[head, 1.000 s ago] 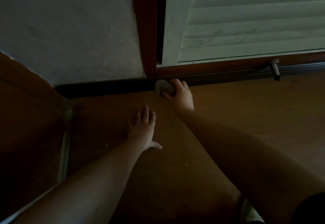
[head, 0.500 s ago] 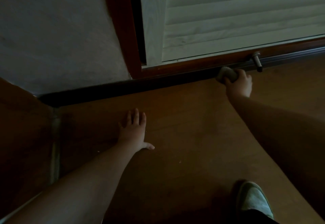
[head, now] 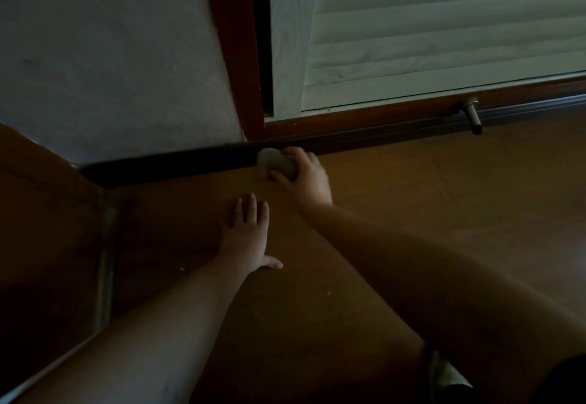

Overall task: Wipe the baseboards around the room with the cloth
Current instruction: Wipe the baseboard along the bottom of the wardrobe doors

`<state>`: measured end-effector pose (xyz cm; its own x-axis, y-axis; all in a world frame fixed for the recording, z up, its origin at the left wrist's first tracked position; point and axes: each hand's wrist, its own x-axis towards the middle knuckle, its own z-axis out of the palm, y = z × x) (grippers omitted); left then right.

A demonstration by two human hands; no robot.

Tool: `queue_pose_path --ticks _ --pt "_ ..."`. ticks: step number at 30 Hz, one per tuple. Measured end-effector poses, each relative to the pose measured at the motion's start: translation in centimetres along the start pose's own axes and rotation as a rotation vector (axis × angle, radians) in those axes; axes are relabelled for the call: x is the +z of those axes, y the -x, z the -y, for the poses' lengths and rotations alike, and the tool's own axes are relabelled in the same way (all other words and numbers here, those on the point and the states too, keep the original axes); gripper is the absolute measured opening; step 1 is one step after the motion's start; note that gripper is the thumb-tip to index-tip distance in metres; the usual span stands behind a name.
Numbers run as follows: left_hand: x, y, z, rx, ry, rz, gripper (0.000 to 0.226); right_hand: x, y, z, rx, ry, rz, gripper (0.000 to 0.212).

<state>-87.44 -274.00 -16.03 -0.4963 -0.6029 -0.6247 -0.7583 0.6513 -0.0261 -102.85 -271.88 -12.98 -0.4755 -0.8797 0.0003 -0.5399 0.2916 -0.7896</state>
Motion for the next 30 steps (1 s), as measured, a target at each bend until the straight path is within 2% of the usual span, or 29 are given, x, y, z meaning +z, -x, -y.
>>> queue_pose_path --ticks 2,6,15,20,24,30 --pt "0.1 0.0 0.0 -0.003 0.006 -0.003 0.136 1.3 -0.6 2.0 -0.036 -0.038 0.016 0.044" --pt "0.1 -0.2 0.1 -0.004 0.005 0.008 0.136 0.7 -2.7 2.6 0.005 -0.016 -0.041 0.042" --pt "-0.1 -0.3 0.0 0.000 -0.007 0.020 0.139 -9.4 -4.3 -5.9 0.128 0.216 -0.191 0.040" --pt "-0.2 -0.1 -0.1 -0.003 -0.025 0.015 0.137 -15.0 -3.4 -9.5 0.341 0.231 -0.343 0.038" --pt "-0.5 0.1 -0.1 -0.004 -0.033 0.028 0.137 -18.2 -0.9 -10.2 0.309 0.277 -0.293 0.044" --pt "-1.4 0.8 -0.9 -0.032 -0.052 0.053 0.135 -22.3 2.7 -7.6 0.248 0.290 -0.226 0.056"
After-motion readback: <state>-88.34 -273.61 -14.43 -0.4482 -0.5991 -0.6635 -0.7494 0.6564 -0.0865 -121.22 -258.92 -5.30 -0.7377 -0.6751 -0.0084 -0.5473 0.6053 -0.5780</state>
